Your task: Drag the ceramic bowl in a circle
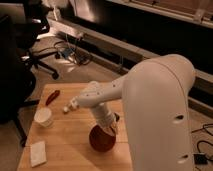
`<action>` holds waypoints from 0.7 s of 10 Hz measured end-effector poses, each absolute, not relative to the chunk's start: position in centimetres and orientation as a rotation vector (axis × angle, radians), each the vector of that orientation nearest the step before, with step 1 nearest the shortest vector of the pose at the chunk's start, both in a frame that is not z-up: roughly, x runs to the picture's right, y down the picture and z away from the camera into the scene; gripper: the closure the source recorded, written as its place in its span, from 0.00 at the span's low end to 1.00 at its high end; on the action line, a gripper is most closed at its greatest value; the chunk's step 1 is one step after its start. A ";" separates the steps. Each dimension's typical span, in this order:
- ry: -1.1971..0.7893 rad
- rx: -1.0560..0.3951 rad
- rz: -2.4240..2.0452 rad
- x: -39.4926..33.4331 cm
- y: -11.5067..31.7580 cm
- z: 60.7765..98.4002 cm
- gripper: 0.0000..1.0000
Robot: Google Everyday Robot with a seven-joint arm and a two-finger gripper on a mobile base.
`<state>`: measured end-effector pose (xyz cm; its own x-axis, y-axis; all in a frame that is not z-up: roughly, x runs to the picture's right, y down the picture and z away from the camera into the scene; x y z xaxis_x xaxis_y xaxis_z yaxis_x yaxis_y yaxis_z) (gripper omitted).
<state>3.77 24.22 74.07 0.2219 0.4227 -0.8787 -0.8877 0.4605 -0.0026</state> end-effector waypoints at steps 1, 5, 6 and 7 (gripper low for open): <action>0.950 -0.615 0.951 2.7 25.2 73.3 1.00; 0.817 -0.768 0.767 -5.9 28.8 71.6 1.00; 0.772 -0.809 0.726 -8.8 29.5 71.6 1.00; 0.730 -0.846 0.702 -11.2 29.9 71.7 1.00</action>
